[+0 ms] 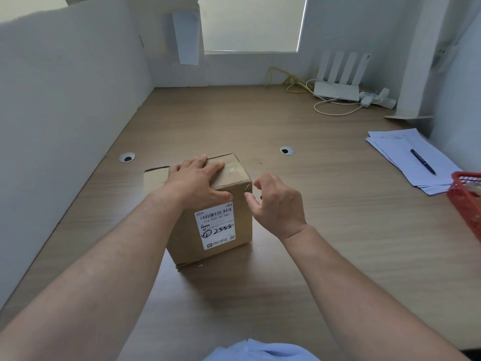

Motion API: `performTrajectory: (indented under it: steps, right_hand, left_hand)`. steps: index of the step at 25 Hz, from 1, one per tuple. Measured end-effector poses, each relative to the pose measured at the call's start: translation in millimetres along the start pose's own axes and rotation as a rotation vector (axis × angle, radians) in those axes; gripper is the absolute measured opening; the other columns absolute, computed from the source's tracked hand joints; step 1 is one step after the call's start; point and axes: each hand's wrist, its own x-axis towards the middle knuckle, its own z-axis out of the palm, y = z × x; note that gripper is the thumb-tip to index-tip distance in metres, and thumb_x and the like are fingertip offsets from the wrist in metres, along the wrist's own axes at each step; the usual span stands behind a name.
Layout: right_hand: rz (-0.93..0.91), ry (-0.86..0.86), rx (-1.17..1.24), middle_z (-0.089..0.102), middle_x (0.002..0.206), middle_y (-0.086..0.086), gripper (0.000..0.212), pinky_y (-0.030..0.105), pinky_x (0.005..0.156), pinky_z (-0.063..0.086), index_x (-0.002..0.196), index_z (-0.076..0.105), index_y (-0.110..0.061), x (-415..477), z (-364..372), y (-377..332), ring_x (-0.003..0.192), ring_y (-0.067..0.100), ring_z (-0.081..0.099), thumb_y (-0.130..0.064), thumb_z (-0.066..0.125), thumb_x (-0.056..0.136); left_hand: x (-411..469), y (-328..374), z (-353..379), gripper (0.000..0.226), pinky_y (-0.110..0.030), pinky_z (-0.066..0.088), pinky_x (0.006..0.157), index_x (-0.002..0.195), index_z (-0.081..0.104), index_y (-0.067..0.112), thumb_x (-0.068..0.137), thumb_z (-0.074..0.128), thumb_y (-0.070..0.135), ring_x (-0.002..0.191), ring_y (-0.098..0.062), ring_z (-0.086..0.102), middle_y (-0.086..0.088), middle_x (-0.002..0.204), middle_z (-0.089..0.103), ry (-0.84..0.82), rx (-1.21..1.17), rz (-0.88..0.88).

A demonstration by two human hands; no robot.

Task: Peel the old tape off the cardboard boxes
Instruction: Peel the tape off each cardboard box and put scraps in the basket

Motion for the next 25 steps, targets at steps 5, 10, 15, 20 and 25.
performTrajectory:
  steps: [5, 10, 15, 20, 25]
  right_hand:
    - [-0.041, 0.072, -0.094, 0.059, 0.064, 0.010, 0.020, 0.025, 0.036, 0.038, 0.072, 0.059, -0.002, 6.8, 2.7, -4.0, 0.040, 0.028, 0.052, -0.004, 0.077, 0.062]
    - [-0.069, 0.130, -0.114, 0.056, 0.060, 0.009, 0.018, 0.024, 0.034, 0.034, 0.066, 0.058, -0.004, 8.7, 5.5, -2.3, 0.038, 0.027, 0.049, 0.001, 0.073, 0.057]
    - [0.054, 0.129, -0.039, 0.055, 0.058, 0.012, 0.016, 0.026, 0.042, 0.034, 0.064, 0.055, -0.003, 23.6, -4.7, 5.5, 0.042, 0.031, 0.048, 0.003, 0.070, 0.061]
    - [0.644, -0.207, 0.497, 0.066, 0.076, 0.011, 0.009, 0.035, 0.057, 0.053, 0.076, 0.054, -0.008, 51.8, -12.4, 17.5, 0.059, 0.022, 0.065, -0.002, 0.054, 0.083]
    - [1.055, -0.192, 1.358, 0.066, 0.084, 0.013, 0.021, 0.026, 0.057, 0.057, 0.093, 0.058, 0.001, 47.4, -9.3, 17.1, 0.061, 0.020, 0.068, 0.012, 0.043, 0.084]
  left_hand:
    - [1.1, 6.1, 1.1, 0.089, -0.045, 0.008, 0.113, 0.146, 0.021, 0.046, 0.070, 0.054, 0.077, 0.144, -0.024, 0.013, -0.003, 0.159, 0.016, 0.020, 0.013, -0.015]
    - [-0.6, 9.4, 2.0, 0.086, -0.046, 0.012, 0.111, 0.144, 0.025, 0.045, 0.070, 0.053, 0.078, 0.141, -0.025, 0.019, -0.003, 0.156, 0.022, 0.046, 0.035, -0.033]
    - [-7.7, 1.1, 6.5, 0.085, -0.043, 0.007, 0.110, 0.140, 0.026, 0.050, 0.067, 0.059, 0.077, 0.139, -0.023, 0.016, 0.000, 0.154, 0.018, 0.049, -0.014, 0.032]
    - [-18.9, -8.9, 16.8, 0.089, -0.038, -0.001, 0.108, 0.140, 0.024, 0.052, 0.063, 0.058, 0.079, 0.138, -0.020, 0.013, 0.002, 0.155, 0.015, 0.097, -0.012, 0.120]
    - [-16.4, -9.5, 16.7, 0.089, -0.037, 0.000, 0.108, 0.140, 0.025, 0.053, 0.062, 0.058, 0.080, 0.137, -0.019, 0.013, 0.003, 0.154, 0.016, 0.103, -0.021, 0.117]
